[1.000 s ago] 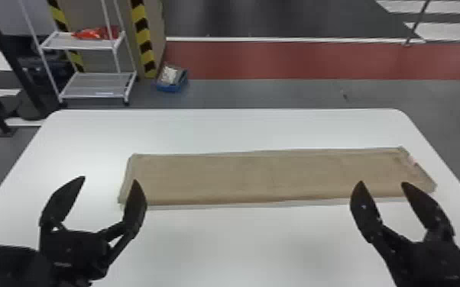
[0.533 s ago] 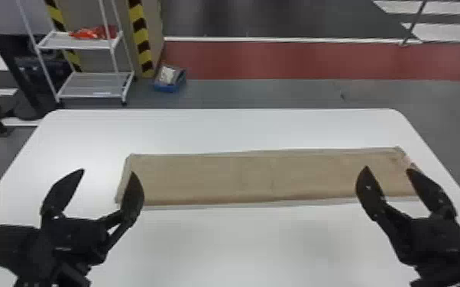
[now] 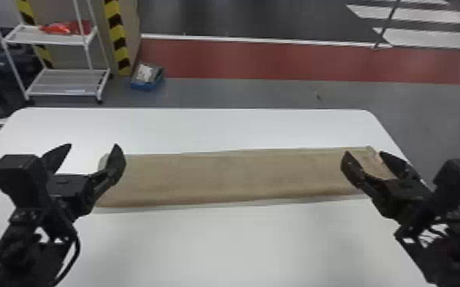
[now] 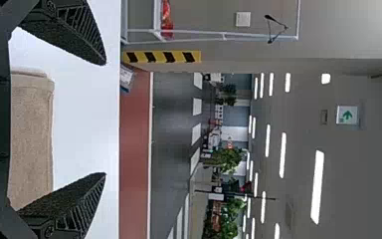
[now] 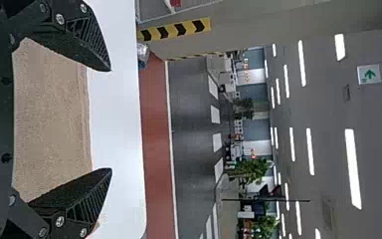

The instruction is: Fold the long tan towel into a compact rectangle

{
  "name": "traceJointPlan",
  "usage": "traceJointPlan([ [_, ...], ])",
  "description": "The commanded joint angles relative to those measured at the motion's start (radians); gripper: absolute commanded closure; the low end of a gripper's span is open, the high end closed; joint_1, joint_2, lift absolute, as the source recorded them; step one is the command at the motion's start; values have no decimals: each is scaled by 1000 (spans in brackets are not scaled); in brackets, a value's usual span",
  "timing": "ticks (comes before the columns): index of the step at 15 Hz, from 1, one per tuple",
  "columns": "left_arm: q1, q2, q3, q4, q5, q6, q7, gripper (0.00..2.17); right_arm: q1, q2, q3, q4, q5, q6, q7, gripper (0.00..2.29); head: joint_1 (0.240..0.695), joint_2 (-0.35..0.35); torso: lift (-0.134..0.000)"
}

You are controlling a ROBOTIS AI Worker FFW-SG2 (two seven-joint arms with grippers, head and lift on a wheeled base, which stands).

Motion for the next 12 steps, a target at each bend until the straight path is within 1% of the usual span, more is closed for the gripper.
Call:
traceJointPlan([
  [1, -77, -5, -4, 64, 11, 69, 2, 90, -85, -11, 10, 117, -5, -57, 34, 218, 695, -92, -123],
  [4, -149, -9, -5, 133, 18, 121, 2, 103, -185, -14, 53, 252, 7, -112, 73, 235, 695, -78, -123],
  [5, -172, -9, -7, 143, 23, 161, 2, 107, -216, -14, 73, 293, 13, -124, 74, 255, 695, -72, -123],
  [7, -197, -9, -1, 143, 26, 293, 2, 147, -260, -14, 101, 356, 39, -164, 74, 255, 695, -51, -123],
  [8, -206, -9, 2, 143, 31, 327, 2, 154, -271, -14, 107, 373, 53, -167, 74, 255, 695, -47, -123],
  [9, -215, -9, 6, 143, 34, 352, 0, 211, -277, -16, 112, 388, 61, -176, 74, 255, 695, -42, -123],
  [11, -227, -9, 6, 150, 31, 358, -2, 218, -283, -16, 115, 404, 73, -176, 73, 255, 695, -34, -123],
  [12, -238, -8, 6, 160, 25, 376, -2, 259, -286, -16, 116, 411, 79, -179, 73, 255, 695, -32, -123],
])
